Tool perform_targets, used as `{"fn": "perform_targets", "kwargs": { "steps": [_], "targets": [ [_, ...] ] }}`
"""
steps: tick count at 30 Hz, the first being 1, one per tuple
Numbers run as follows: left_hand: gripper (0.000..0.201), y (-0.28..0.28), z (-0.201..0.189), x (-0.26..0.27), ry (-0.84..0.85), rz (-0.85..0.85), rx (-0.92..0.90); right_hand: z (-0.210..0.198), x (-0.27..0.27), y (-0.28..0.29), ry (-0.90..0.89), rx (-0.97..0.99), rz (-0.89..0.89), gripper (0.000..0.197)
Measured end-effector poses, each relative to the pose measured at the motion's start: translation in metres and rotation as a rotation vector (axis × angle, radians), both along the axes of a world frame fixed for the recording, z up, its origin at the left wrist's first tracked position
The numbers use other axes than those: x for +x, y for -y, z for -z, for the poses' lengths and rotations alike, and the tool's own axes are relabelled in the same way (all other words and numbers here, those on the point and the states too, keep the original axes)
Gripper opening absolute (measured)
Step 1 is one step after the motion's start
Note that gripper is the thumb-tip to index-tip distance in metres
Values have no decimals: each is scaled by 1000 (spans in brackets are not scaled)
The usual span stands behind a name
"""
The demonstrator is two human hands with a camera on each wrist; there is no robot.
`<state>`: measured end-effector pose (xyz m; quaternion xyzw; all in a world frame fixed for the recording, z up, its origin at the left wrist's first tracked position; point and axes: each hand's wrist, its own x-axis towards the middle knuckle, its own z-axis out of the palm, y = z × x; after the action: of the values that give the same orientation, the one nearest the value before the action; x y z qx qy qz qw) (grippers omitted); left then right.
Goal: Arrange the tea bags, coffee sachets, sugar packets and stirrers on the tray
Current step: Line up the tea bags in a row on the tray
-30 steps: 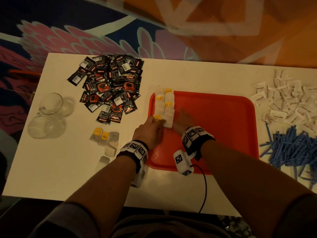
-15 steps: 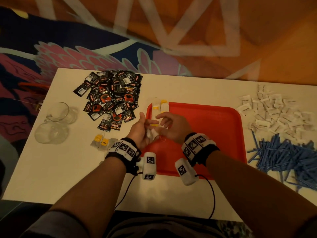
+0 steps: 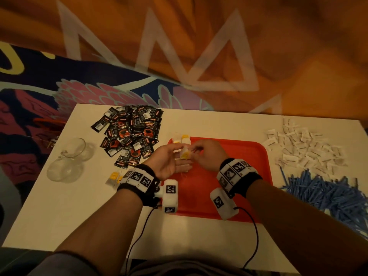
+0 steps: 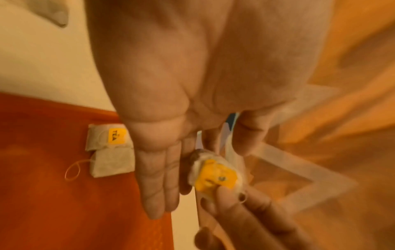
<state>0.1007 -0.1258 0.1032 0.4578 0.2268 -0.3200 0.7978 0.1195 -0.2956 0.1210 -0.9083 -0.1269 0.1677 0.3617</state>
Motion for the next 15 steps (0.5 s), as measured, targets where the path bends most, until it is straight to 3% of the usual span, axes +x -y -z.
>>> {"fn": "perform_targets", "kwargs": {
  "steps": [4,8,12,15],
  "targets": [
    [20,6,-11,-3,202,100,175,-13,4,8,-27,10,3,11],
    [21,9,-17,-3,356,41,308,-24,6,12,-4,87,77,14],
    [26,12,-23,-1,422,-15,341,-26,6,10,20,291,283,18],
    [15,15,-26,0,403,-89,309,-27,5,9,-96,371,297,23]
  ]
}}
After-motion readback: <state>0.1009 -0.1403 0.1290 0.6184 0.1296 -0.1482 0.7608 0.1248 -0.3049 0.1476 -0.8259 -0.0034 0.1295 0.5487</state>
